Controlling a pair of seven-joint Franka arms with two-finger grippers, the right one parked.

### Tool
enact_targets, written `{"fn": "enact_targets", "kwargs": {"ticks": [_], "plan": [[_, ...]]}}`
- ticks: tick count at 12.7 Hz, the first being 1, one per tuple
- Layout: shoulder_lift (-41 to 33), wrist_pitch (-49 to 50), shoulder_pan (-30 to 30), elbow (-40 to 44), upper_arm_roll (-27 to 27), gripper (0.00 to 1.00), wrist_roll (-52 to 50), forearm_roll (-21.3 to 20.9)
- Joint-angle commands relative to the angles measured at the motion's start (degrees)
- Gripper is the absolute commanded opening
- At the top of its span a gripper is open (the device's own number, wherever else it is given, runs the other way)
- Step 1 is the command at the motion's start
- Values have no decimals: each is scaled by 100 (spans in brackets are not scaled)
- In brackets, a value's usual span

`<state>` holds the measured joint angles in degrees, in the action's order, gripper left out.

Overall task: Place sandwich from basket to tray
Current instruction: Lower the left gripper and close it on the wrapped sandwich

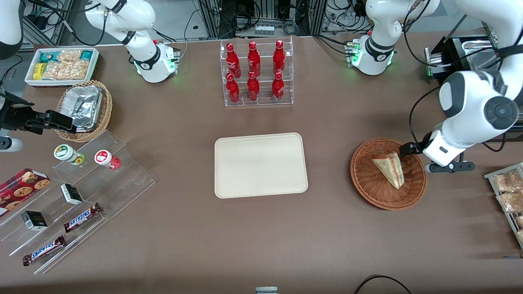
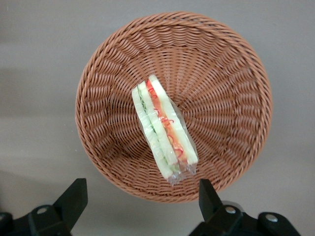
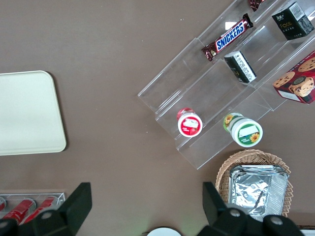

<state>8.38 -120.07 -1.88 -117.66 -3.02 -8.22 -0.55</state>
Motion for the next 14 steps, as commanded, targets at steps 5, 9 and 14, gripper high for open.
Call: {"fn": "enact_targets", "kwargs": {"ticks": [5, 9, 14], "plan": [[243, -595, 196, -107, -41, 100, -2515, -7], [419, -956, 407, -196, -32, 100, -2913, -16], [560, -1281, 416, -441, -32, 100, -2887, -60]]}}
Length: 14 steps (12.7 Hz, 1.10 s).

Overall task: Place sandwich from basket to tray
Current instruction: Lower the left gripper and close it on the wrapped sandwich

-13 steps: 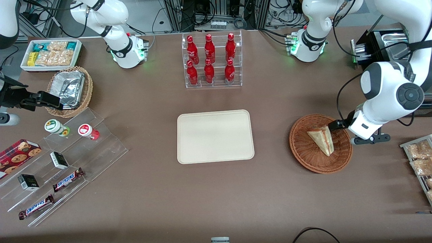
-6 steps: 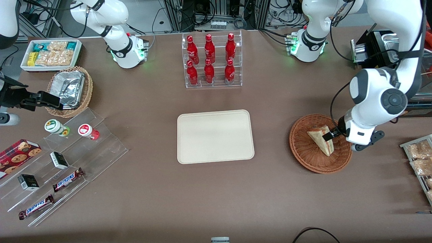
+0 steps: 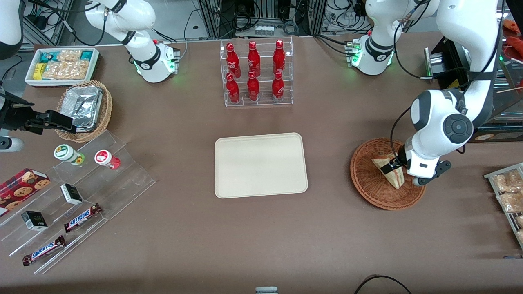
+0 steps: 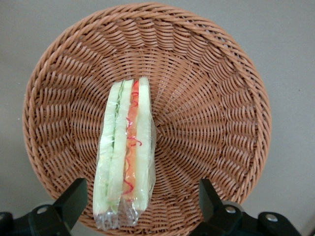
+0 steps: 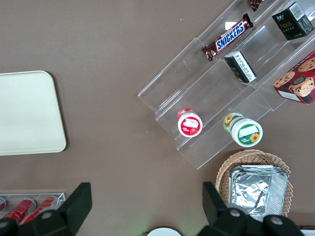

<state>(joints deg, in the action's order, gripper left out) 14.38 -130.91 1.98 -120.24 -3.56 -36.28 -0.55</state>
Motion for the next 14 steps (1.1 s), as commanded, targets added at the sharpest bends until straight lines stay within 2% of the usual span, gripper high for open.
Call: {"fn": "enact_targets", "kwargs": {"ticks": [1, 9, 10, 11, 13, 14], "plan": [[-32, -215, 14, -219, 22, 100, -72, -68], [310, -821, -48, -500, 57, 100, -80, -68], [354, -848, -48, -500, 66, 96, -81, -68], [363, -848, -48, -500, 66, 76, -81, -68], [302, -752, -48, -500, 66, 28, -63, -68], [232, -647, -48, -492, 66, 15, -37, -68]]}}
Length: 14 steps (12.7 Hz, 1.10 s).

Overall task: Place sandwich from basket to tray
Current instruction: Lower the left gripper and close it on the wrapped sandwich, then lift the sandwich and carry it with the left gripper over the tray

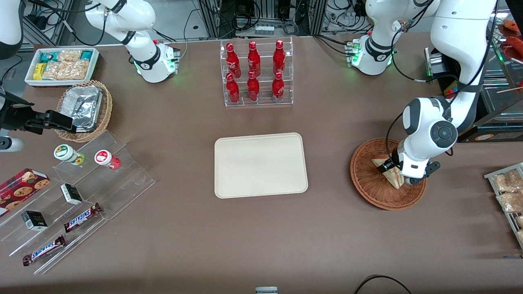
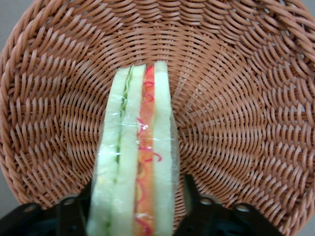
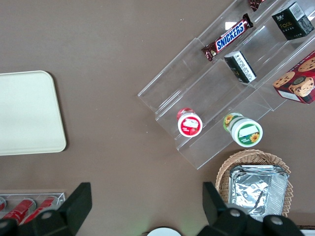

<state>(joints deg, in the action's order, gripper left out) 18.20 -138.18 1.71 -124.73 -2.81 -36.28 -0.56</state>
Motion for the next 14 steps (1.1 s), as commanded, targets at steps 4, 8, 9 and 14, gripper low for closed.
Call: {"fn": "enact_targets", "kwargs": {"ticks": [4, 8, 9, 14], "plan": [[-343, 1247, -13, 492, -18, 7, 121, -59], [-361, 1811, 66, 1019, -228, 7, 130, -67], [-335, 1917, 66, 1151, -360, 7, 130, -67], [51, 1988, 442, 1757, -906, 7, 52, -67]]}}
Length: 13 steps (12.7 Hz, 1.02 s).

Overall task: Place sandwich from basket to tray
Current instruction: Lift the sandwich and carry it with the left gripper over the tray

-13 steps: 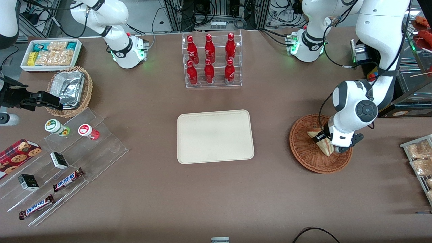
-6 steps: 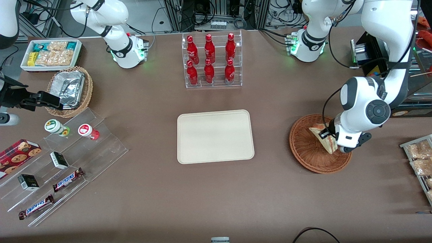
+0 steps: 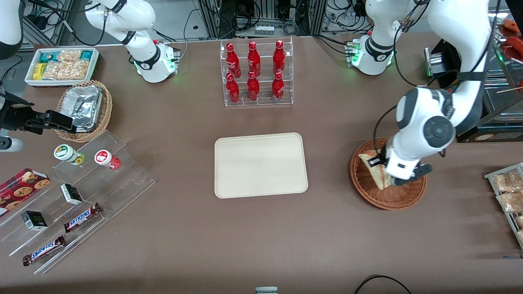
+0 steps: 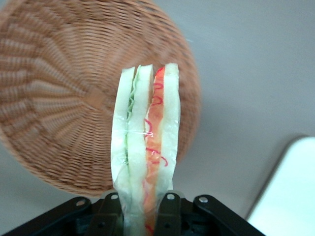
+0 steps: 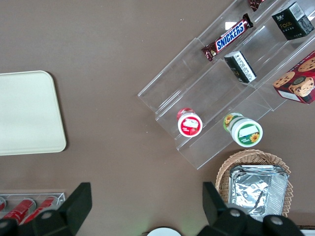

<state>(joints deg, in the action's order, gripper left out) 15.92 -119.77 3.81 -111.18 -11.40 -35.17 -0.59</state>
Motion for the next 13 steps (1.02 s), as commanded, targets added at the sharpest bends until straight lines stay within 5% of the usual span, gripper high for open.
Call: {"fn": "enact_targets", "kwargs": {"ticks": [1, 13], "plan": [[411, 147, 460, 560, -47, 7, -103, -38], [2318, 129, 2466, 2723, -47, 9, -763, -64]]}}
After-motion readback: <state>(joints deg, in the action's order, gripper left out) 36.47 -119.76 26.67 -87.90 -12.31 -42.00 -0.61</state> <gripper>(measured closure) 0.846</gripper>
